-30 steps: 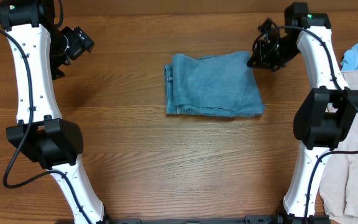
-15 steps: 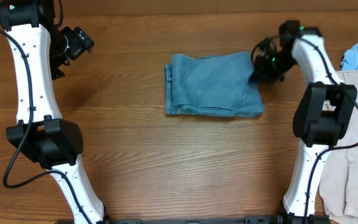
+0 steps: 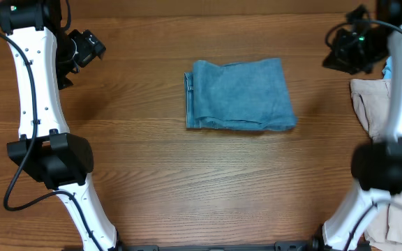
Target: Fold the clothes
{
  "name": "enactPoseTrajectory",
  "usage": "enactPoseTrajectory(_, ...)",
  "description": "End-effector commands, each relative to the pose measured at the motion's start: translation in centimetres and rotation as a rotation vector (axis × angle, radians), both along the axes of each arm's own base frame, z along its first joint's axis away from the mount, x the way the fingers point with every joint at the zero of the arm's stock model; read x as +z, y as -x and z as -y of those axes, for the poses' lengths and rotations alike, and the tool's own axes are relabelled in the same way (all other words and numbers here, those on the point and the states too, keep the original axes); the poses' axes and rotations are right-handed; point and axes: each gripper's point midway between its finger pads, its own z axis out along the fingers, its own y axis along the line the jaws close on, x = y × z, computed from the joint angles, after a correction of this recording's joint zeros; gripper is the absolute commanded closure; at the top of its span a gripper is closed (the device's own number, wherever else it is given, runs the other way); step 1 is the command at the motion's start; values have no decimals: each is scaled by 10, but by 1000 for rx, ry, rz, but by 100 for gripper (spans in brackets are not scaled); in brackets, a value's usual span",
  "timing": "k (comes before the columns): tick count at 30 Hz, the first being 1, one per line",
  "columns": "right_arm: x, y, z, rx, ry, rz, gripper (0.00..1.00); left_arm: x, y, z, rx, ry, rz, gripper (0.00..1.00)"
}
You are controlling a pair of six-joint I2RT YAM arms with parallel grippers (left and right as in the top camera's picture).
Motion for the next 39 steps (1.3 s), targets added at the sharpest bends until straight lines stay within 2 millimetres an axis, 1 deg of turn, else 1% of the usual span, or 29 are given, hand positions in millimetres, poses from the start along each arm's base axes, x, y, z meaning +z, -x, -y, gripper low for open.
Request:
enactPoseTrajectory(1,18,32,2,-32,52,9,96,6,-1,1,-20,-7,20,0)
enactPoseTrajectory(2,9,35,0,-25,39,-22,96,6,-1,1,-20,-7,19,0)
enactPoseTrajectory(3,-13,39,-2,-16,20,-76,96,6,-1,1,-20,-7,19,0)
enactPoseTrajectory(5,-46,43,-6,-14,-12,-145,96,6,-1,1,-20,-7,19,0)
enactPoseTrajectory(7,-75,44,-15,-5,-74,-176,96,6,-1,1,-20,-7,19,0)
enactPoseTrajectory(8,-93,46,-20,-1,-109,-191,96,6,-1,1,-20,-7,19,0)
enactPoseTrajectory(11,-128,51,-42,59,-232,-181,96,6,-1,1,-20,-7,19,0)
enactPoseTrajectory(13,-144,55,-51,82,-286,-170,96,6,-1,1,-20,-7,19,0)
enactPoseTrajectory(14,-155,60,-60,106,-344,-158,96,6,-1,1,-20,-7,20,0)
enactPoseTrajectory(15,-161,62,-66,136,-386,-131,96,6,-1,1,-20,-7,19,0)
enactPoseTrajectory(17,-173,61,-72,156,-417,-86,96,6,-1,1,-20,-7,19,0)
enactPoseTrajectory(19,-189,58,-74,171,-423,-24,96,6,-1,1,-20,-7,19,0)
enactPoseTrajectory(21,-200,58,-73,177,-413,6,96,6,-1,1,-20,-7,20,0)
enactPoseTrajectory(25,-228,65,-65,171,-332,13,96,6,-1,1,-20,-7,19,0)
enactPoseTrajectory(28,-237,67,-63,171,-310,22,96,6,-1,1,-20,-7,19,0)
enactPoseTrajectory(30,-248,67,-55,156,-247,21,96,6,-1,1,-20,-7,19,0)
enactPoseTrajectory(32,-259,67,-43,67,-189,-13,96,6,-1,1,-20,-7,20,0)
enactPoseTrajectory(34,-260,67,-43,35,-194,-31,96,6,-1,1,-20,-7,19,0)
enactPoseTrajectory(36,-250,67,-47,32,-229,-53,96,6,-1,1,-20,-7,19,0)
enactPoseTrajectory(37,-236,61,-49,37,-248,-44,96,6,-1,1,-20,-7,19,0)
enactPoseTrajectory(39,-200,47,-55,56,-299,-8,96,6,-1,1,-20,-7,20,0)
